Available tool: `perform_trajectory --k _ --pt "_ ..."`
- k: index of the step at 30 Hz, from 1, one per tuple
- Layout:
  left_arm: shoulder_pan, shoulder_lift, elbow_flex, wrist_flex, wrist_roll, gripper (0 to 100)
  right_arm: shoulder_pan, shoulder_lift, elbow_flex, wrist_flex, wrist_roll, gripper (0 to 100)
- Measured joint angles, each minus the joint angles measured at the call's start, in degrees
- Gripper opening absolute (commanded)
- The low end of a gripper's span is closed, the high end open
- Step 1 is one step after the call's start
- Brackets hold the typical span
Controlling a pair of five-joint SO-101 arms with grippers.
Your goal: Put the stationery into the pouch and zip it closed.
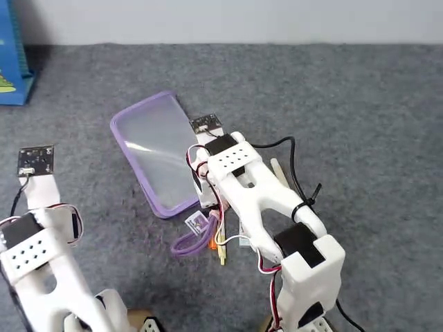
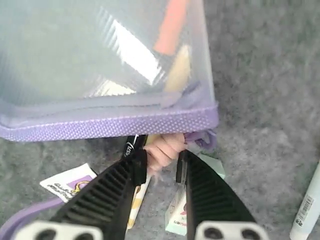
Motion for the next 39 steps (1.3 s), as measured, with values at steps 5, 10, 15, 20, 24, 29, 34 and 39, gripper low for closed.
perform_trajectory --k 5,10,15,20,24,29,34,39 --pt "0.0 0.0 0.8 -0.7 0.0 2 -0.1 -0.1 0.6 0.1 -0.5 13.5" --pt "0.0 0.0 0.8 -0.7 0.0 2 -2.6 -0.1 0.8 2.0 -4.9 22.5" --pt "0.0 0.0 0.8 -0.7 0.0 2 -4.7 0.1 1.1 1.8 -6.2 18.5" --pt "0.0 0.0 0.8 -0.7 0.0 2 -5.1 0.2 1.2 0.8 -6.2 17.9" --pt "0.0 0.0 0.8 -0.7 0.0 2 -6.9 0.2 1.6 0.8 -6.4 6.8" --pt "0.0 0.0 0.8 -0.7 0.0 2 -7.2 0.2 1.6 2.5 -5.5 1.0" --pt "0.0 0.0 0.8 -0.7 0.0 2 -6.2 -3.1 1.6 6.4 -2.6 0.9" --pt "0.0 0.0 0.8 -0.7 0.0 2 -1.9 -13.4 1.6 8.6 4.0 0.8"
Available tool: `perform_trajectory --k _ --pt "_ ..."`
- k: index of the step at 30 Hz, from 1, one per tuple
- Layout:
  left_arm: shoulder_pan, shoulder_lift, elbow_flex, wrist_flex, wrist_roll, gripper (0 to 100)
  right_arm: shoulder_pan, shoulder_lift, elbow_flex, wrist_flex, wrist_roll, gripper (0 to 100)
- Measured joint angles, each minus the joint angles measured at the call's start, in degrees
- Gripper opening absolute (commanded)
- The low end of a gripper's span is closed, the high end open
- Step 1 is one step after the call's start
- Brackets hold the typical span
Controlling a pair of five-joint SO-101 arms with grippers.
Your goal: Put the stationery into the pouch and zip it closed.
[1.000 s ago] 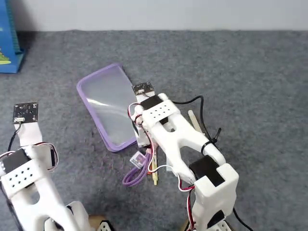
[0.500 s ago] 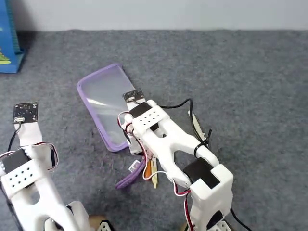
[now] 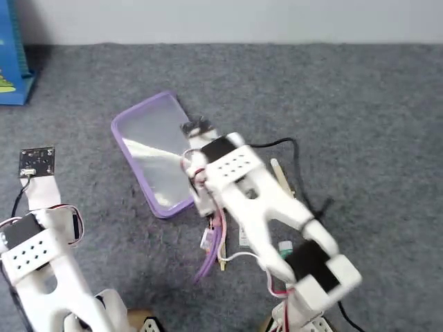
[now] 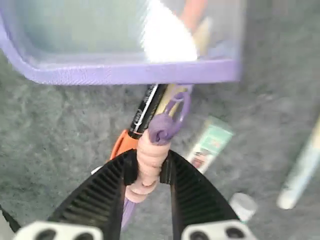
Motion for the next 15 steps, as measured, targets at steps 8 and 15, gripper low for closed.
perform_trajectory --k 8,15 --pt "0.0 0.0 0.0 0.0 0.0 2 8.7 -18.4 0.0 -7.2 11.4 0.8" --pt "0.0 0.0 0.0 0.0 0.0 2 14.5 -21.6 0.1 -25.2 18.9 0.8"
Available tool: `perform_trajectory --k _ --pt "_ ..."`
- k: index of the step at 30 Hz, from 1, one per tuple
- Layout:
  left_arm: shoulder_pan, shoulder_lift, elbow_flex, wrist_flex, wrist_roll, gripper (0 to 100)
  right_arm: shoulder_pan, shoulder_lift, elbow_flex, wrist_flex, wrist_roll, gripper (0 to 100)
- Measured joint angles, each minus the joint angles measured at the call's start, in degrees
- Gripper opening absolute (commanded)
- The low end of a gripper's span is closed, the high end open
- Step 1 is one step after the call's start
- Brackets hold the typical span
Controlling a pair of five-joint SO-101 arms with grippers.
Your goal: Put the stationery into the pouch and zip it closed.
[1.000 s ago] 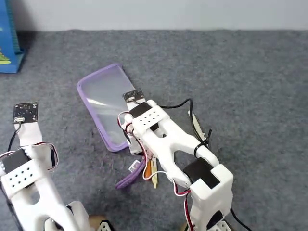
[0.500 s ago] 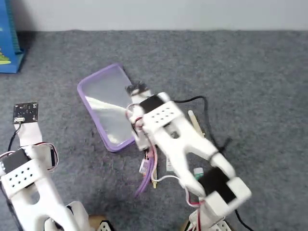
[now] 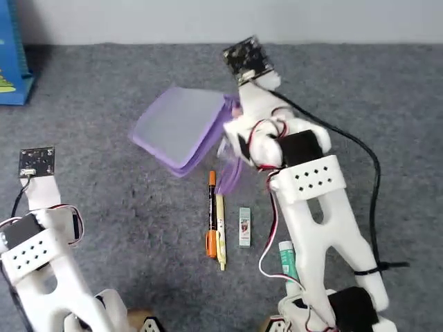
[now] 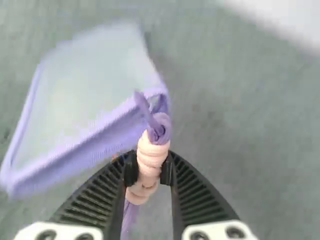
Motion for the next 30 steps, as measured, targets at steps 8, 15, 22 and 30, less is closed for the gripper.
perform_trajectory --k 8,15,22,30 --pt "0.0 0.0 -5.6 3.2 -0.2 2 0.6 0.0 0.0 -19.0 10.4 0.8" --pt "1.5 0.0 -14.4 9.8 -0.3 2 -1.4 0.0 0.0 -28.8 16.5 0.8" --pt "6.2 0.0 -22.7 17.0 -0.3 2 -7.0 -0.1 -2.2 -28.0 17.8 0.8" --pt "6.2 0.0 -34.6 23.4 -0.3 16 -14.4 -3.7 -2.6 -11.5 17.9 0.8"
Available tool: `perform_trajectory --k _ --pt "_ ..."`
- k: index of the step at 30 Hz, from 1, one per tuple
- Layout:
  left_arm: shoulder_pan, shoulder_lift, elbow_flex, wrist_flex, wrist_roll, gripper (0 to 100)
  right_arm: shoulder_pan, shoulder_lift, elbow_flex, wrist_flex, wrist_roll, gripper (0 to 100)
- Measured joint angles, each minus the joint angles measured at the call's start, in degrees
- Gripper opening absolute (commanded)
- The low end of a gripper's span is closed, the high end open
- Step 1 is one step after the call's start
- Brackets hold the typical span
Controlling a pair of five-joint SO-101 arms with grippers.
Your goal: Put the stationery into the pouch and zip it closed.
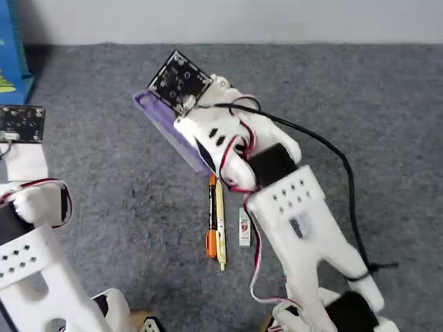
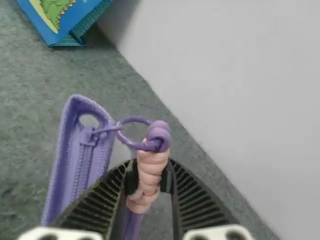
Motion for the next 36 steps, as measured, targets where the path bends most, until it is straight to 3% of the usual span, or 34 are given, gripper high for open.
perform_trajectory --k 3,11,23,36 --pt "0.0 -0.1 -3.2 0.6 0.0 22 -1.9 -5.1 0.8 4.1 -2.0 0.8" --pt "3.3 -1.1 -10.8 4.4 -0.1 23 -4.6 -19.4 13.9 8.4 -4.0 0.8" --pt "24.4 -18.7 -11.3 4.6 -0.1 23 -6.7 -33.2 28.0 5.8 -4.0 0.8" --pt "32.5 -14.0 -11.1 3.3 2.5 23 -12.1 -34.0 28.0 5.8 -7.0 0.8"
